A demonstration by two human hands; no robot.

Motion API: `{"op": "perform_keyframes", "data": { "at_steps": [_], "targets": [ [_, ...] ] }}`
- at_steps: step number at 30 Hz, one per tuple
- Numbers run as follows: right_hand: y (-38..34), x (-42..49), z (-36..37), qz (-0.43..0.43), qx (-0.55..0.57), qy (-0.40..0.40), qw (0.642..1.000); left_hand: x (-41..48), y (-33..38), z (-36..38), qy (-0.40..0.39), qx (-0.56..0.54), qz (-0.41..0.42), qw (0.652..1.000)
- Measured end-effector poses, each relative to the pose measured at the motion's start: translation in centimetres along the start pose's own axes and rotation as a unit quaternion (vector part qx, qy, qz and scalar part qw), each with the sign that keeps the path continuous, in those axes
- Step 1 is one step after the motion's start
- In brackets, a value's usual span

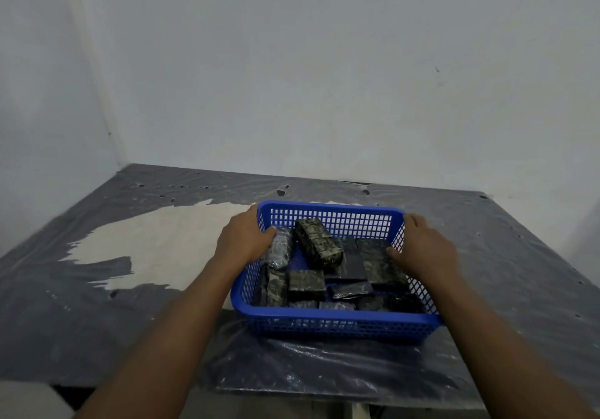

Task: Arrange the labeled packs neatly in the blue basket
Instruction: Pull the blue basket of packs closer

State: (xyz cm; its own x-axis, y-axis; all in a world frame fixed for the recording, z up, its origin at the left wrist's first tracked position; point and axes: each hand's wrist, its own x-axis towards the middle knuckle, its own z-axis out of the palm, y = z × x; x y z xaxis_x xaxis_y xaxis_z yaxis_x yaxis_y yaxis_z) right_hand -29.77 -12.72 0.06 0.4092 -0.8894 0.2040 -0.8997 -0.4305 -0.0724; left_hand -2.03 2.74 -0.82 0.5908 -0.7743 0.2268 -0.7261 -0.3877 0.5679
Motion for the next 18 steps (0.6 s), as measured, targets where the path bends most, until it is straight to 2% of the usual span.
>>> {"op": "perform_keyframes", "data": {
  "at_steps": [3, 5, 8, 10, 13, 15, 18],
  "targets": [
    [0.1, 0.2, 0.1, -0.009, -0.010, -0.001, 1.000, -0.1, 0.1, 0.2, 0.000, 0.036, 0.007, 0.999],
    [0.1, 0.2, 0.1, -0.009, -0.012, 0.001, 1.000, -0.2, 0.3, 0.1, 0.015, 0.124, 0.030, 0.992],
    [0.1, 0.2, 0.1, -0.008, -0.012, 0.001, 1.000, 0.0, 1.2, -0.2, 0.031, 0.311, 0.143, 0.939],
    [0.0, 0.2, 0.0, -0.008, -0.015, -0.002, 1.000, 0.1, 2.2, -0.2, -0.010, 0.381, 0.196, 0.904],
    [-0.1, 0.1, 0.0, -0.007, -0.023, -0.001, 1.000, 0.5, 3.7, 0.1, -0.097, 0.395, 0.166, 0.898],
    [-0.1, 0.0, 0.0, -0.009, -0.025, 0.001, 1.000, 1.0, 4.5, 0.6, -0.112, 0.401, 0.148, 0.897],
    [-0.2, 0.0, 0.0, -0.007, -0.026, -0.001, 1.000, 1.5, 5.3, 1.3, -0.120, 0.461, 0.130, 0.869]
  ]
}}
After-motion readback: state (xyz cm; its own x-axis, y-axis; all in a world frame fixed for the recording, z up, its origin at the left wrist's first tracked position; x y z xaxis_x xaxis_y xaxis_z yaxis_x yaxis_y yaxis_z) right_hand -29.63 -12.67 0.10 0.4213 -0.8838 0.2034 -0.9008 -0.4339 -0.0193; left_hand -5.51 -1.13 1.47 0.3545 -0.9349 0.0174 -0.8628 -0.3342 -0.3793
